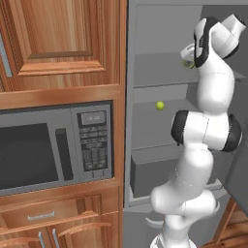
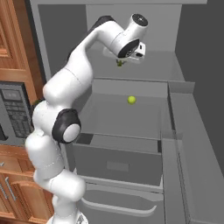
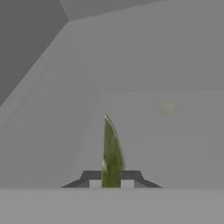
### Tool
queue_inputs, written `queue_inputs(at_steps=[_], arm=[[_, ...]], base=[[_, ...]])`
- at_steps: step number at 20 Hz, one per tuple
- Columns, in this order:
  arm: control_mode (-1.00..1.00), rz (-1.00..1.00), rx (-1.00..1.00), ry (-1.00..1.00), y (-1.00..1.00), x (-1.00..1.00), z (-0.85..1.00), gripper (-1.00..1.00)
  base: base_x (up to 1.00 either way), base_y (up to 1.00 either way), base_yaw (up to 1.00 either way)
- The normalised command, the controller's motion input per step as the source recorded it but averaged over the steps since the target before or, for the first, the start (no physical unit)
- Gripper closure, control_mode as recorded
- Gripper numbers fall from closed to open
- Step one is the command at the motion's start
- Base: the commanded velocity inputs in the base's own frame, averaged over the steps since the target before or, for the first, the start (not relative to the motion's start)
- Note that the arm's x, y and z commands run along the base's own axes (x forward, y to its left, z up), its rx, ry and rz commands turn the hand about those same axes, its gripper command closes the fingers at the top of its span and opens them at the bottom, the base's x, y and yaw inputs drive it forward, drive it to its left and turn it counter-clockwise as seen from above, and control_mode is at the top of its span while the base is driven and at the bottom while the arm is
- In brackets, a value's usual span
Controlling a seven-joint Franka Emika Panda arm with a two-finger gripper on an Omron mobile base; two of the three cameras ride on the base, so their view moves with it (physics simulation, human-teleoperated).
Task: Take the lemon wedge from the fridge and place it on the plate with fish on the dining counter.
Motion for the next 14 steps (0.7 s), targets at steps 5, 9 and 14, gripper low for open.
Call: queue_inputs(at_steps=[5, 9, 14], arm=[[-1.00, 0.00, 0.05, 0.03, 0.46, -1.00, -0.54, 1.00], [-1.00, 0.00, 0.13, 0.21, 0.37, -1.00, -0.07, 1.00], [-1.00, 0.00, 0.07, 0.22, 0.46, -1.00, -0.25, 1.00]], base=[[0.00, 0.00, 0.00], [0.00, 0.00, 0.00], [0.00, 0.00, 0.00]])
